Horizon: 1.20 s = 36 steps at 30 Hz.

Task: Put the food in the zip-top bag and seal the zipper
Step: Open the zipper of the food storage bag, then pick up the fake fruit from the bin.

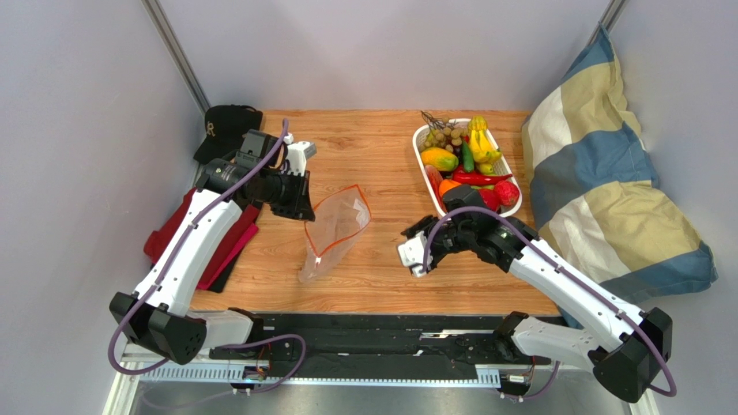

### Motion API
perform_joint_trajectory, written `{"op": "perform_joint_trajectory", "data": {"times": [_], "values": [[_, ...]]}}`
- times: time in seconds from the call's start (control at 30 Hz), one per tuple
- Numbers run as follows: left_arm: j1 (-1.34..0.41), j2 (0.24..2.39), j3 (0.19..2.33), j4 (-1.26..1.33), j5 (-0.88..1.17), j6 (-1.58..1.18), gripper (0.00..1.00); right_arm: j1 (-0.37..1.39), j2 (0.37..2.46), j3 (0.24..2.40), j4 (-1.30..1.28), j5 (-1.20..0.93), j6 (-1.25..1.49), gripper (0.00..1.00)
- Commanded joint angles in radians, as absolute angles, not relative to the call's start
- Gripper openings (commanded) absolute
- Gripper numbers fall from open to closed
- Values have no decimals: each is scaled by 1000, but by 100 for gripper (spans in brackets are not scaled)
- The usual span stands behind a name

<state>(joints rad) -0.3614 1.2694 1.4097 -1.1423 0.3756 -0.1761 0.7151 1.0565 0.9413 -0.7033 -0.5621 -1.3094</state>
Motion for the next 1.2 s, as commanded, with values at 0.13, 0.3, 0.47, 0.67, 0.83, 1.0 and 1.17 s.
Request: {"op": "perform_joint_trajectory", "data": {"times": [0.13, 0.3, 0.47, 0.67, 0.83, 1.0, 1.17], "values": [[-353, 1364, 1439, -1051, 396, -345, 0, 707, 1052, 1087, -629, -531, -921, 91], [-353, 1367, 1425, -962, 377, -437, 0, 617, 1090, 1190, -569, -450, -573, 93], [-353, 1353, 1371, -873, 428, -483, 0, 408, 1232, 1342, -707, -384, -365, 91], [-353, 1336, 1351, -841, 420, -482, 0, 192, 1348, 1448, -847, -373, -344, 91], [-353, 1307, 1328, -819, 403, -485, 0, 63, 1397, 1468, -859, -356, -328, 92], [-354, 1293, 1315, -805, 402, -485, 0, 37, 1446, 1442, -925, -305, -392, 91], [-353, 1298, 1318, -804, 417, -480, 0, 37, 1451, 1368, -907, -232, -414, 91]]}}
